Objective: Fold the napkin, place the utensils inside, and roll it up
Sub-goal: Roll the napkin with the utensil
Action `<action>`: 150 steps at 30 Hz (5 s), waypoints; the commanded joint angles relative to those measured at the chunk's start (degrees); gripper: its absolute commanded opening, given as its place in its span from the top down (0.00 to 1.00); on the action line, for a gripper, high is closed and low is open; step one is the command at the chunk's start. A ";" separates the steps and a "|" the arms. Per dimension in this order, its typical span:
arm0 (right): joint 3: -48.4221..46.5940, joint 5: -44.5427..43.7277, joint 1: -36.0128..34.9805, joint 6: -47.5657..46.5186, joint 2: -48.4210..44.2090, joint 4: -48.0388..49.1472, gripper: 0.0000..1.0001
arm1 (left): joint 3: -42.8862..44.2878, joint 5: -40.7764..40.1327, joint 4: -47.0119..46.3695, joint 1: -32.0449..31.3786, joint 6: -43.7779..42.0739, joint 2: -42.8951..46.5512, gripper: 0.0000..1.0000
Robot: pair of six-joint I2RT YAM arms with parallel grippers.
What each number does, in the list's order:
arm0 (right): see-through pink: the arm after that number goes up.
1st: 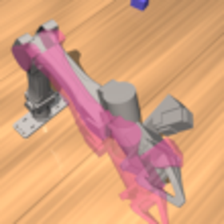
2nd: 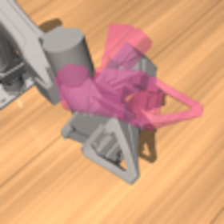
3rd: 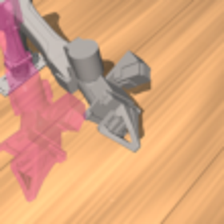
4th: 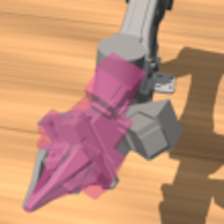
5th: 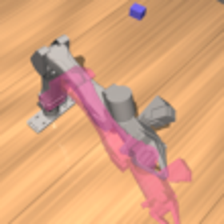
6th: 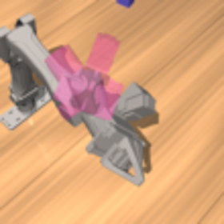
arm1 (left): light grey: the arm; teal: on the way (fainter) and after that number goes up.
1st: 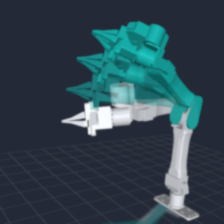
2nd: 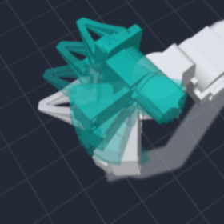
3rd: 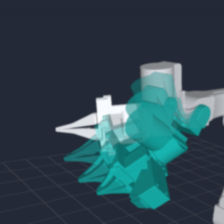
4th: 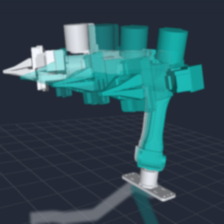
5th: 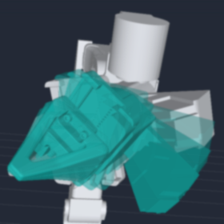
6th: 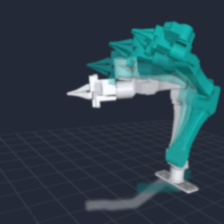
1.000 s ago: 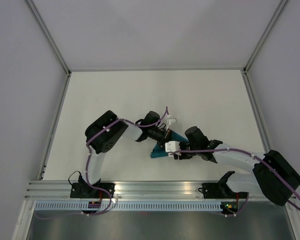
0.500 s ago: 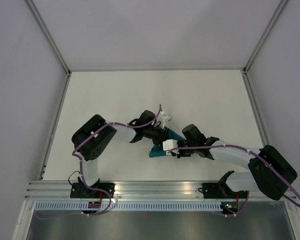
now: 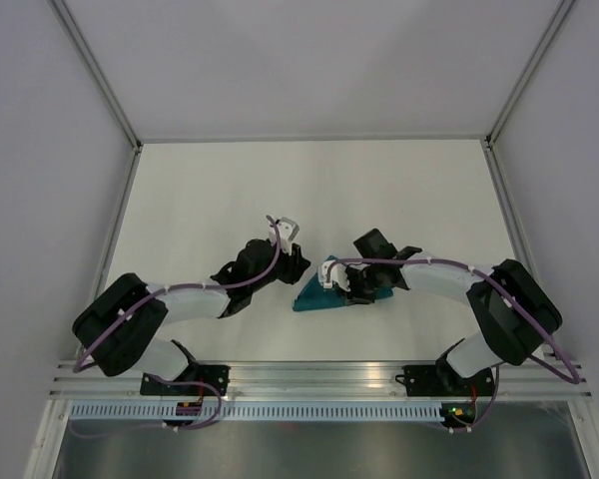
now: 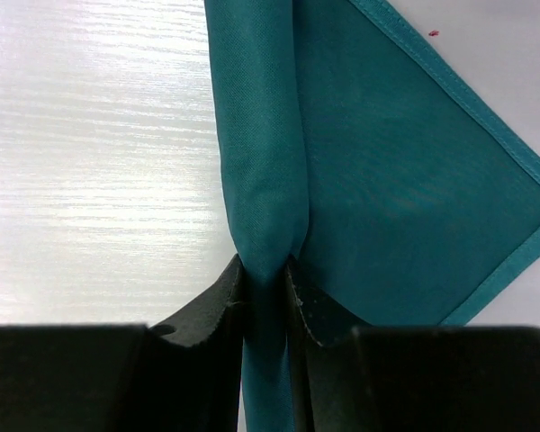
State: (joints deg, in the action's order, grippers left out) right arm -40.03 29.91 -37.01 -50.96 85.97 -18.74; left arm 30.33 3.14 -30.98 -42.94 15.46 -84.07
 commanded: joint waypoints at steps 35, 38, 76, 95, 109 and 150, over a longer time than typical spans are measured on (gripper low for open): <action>-19.73 11.05 10.38 -6.43 26.52 -29.60 0.86 | -1.24 -28.09 -30.35 -33.00 -44.90 -21.21 0.21; -20.17 11.05 10.47 -6.52 27.05 -29.95 0.86 | -0.27 -27.22 -29.85 -33.00 -45.87 -23.24 0.21; -22.90 14.56 15.48 -3.89 11.08 -30.04 0.48 | 6.41 18.46 3.11 -14.20 -16.70 -19.37 0.98; 5.99 3.60 9.26 -2.49 -16.71 -1.86 0.41 | 14.93 45.54 9.18 -3.47 -0.35 -33.16 0.98; 12.17 -4.34 -1.48 1.30 -16.45 8.63 0.45 | 18.45 50.21 10.41 -0.22 3.78 -37.57 0.98; 8.32 -4.97 -5.53 0.69 -8.02 -1.10 0.85 | 16.27 33.01 11.74 2.77 2.65 -19.66 0.54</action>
State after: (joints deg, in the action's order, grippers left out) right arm -30.13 22.50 -43.55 -50.22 75.61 -10.94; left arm 48.64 46.22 -20.43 -40.73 21.17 -109.01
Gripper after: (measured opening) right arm 0.283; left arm 0.458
